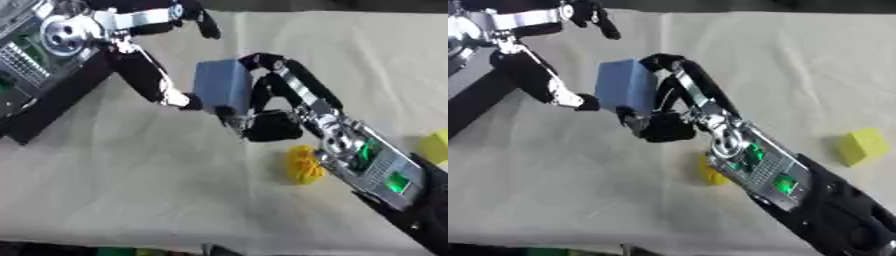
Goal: Pick up the objects with one hand, pass them to the other hand, and then place them into the box on the other side of the table.
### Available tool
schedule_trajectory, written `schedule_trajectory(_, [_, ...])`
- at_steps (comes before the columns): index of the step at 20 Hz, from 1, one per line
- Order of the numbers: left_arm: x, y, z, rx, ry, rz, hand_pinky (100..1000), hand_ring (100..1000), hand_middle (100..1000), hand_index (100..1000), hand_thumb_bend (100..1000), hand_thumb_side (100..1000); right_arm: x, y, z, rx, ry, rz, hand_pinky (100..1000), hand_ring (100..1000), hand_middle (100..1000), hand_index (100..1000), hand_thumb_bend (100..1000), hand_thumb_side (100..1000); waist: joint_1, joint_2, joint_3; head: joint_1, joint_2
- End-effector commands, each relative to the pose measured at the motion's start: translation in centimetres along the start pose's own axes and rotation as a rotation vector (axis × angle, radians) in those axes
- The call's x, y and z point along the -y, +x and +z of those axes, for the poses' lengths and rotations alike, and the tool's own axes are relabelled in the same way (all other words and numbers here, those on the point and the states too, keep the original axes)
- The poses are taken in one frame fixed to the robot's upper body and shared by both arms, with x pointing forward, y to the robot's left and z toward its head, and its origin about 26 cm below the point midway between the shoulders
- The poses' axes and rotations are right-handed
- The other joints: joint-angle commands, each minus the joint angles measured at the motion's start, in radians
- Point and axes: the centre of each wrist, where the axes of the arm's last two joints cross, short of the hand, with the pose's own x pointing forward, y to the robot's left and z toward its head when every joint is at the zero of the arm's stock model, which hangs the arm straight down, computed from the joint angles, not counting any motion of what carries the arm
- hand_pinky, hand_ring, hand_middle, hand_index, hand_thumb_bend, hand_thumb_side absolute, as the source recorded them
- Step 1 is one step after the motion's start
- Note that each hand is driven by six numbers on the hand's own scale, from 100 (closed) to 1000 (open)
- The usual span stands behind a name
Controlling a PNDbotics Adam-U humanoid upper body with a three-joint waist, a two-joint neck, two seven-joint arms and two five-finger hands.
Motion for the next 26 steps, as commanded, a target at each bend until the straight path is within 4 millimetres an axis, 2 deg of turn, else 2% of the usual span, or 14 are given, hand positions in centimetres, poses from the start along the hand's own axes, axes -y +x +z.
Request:
schedule_trajectory(1, [-1.2,-1.1,0.7,-0.006,-0.011,-0.027,891,1000,774,854,573,298,1.1,0.5,-0.1,0.003,-0.015,-0.052,473,465,438,469,100,100,0.004,-0.016,0.001,-0.003,0.002])
schedule_trajectory(6, [-1.1,-2.0,0.0,-0.02,-0.044,-0.027,893,1000,777,855,580,316,1.0,0.5,-0.1,0.01,-0.035,-0.087,471,463,437,467,100,100,0.003,-0.017,0.002,-0.004,0.002])
schedule_trajectory(15, [-1.1,-3.1,-1.8,-0.048,-0.013,0.032,908,1000,778,860,536,327,0.7,0.6,-0.1,0.024,-0.017,-0.075,477,468,441,467,100,100,0.003,-0.019,0.002,-0.007,0.007])
schedule_trajectory(26, [-1.0,-2.7,-2.4,-0.015,-0.031,0.051,916,1000,779,857,540,334,0.8,0.9,-0.2,0.038,0.01,-0.05,481,469,443,466,100,100,0.001,-0.018,0.003,-0.014,0.008])
